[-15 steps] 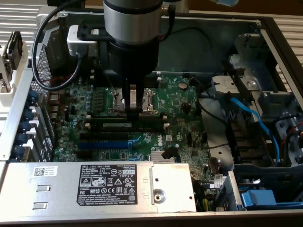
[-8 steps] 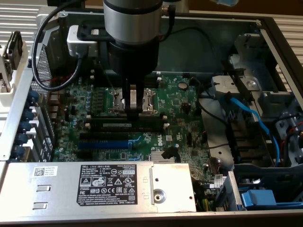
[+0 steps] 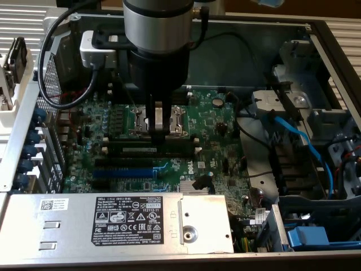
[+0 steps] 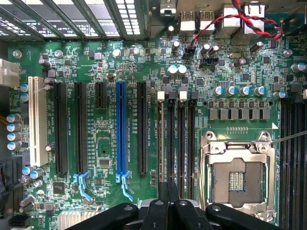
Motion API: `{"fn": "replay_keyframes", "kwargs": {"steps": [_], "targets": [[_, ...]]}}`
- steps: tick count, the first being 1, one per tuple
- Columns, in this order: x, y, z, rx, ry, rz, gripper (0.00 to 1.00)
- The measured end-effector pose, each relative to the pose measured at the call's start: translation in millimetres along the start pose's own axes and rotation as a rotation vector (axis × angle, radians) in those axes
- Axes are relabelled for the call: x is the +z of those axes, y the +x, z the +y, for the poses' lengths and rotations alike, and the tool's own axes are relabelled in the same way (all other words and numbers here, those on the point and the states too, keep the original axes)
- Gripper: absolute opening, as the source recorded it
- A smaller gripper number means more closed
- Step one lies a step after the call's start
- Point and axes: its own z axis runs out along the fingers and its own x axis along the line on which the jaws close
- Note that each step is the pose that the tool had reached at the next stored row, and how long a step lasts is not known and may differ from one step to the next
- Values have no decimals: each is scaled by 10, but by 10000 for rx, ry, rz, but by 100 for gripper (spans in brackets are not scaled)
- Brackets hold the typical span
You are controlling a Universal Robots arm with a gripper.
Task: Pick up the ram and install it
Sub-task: 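Press down the ram until it locks into place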
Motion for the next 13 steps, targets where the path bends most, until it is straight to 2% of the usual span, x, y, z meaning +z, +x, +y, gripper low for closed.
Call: {"fn": "replay_keyframes", "kwargs": {"steps": [13], "targets": [[21, 1, 1, 0, -2, 1, 10]]}}
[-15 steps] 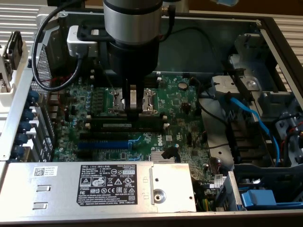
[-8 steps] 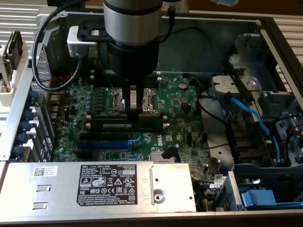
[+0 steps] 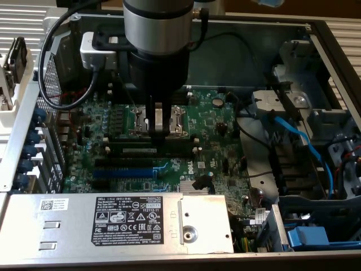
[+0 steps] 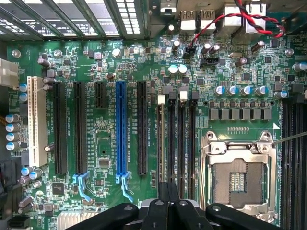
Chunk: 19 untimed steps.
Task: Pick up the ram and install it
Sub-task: 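Press down the ram until it locks into place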
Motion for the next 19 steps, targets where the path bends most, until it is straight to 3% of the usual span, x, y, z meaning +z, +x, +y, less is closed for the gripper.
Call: {"fn": "replay_keyframes", "kwargs": {"steps": [19], "targets": [[-37, 0, -2, 0, 4, -6, 10]]}}
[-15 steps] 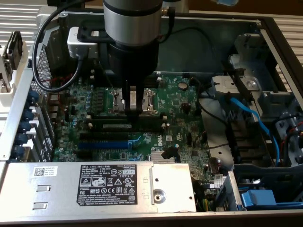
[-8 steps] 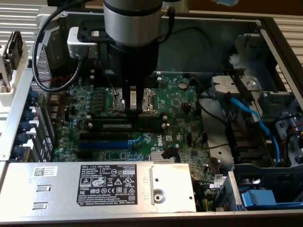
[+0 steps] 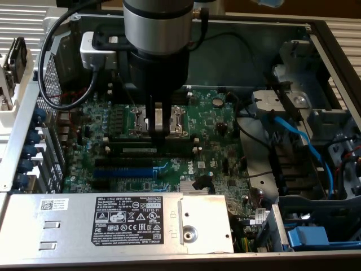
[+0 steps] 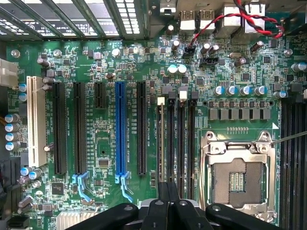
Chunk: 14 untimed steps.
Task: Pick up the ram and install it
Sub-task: 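Press down the ram until it locks into place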
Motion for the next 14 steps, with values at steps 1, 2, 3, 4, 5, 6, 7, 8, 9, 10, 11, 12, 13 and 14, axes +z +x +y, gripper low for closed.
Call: {"fn": "replay_keyframes", "kwargs": {"steps": [1, 2, 3, 4, 5, 6, 7, 8, 9, 10, 11, 12, 13, 14], "targets": [[-12, 0, 0, 0, 0, -1, 10], [-26, 0, 0, 0, 0, -1, 10], [-39, 1, -1, 0, -2, 1, 10], [-50, 1, -1, 0, -2, 0, 10], [-59, 1, -1, 0, -2, 1, 10], [-67, 1, -1, 0, -2, 1, 10], [-75, 1, -1, 0, -2, 1, 10], [-82, 1, -1, 0, -3, 2, 10], [-88, 1, -2, 0, -2, 2, 10], [-93, 1, -2, 0, -2, 1, 10], [-100, 1, -2, 0, -2, 1, 10], [-107, 1, -2, 0, -2, 1, 10], [-114, 1, -2, 0, -2, 1, 10], [-117, 1, -2, 1, -1, 0, 10]]}}
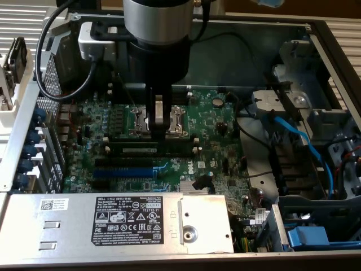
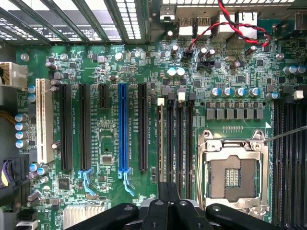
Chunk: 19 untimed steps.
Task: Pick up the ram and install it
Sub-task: 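Press down the ram until it locks into place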
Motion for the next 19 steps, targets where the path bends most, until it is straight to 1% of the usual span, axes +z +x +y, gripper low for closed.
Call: {"fn": "replay_keyframes", "kwargs": {"steps": [16, 18, 19], "targets": [[-13, 1, 0, 2, -3, 2, 10], [-20, 0, -1, 81, 0, -2, 10], [-21, 1, -1, 265, -3, 6, 10]]}}
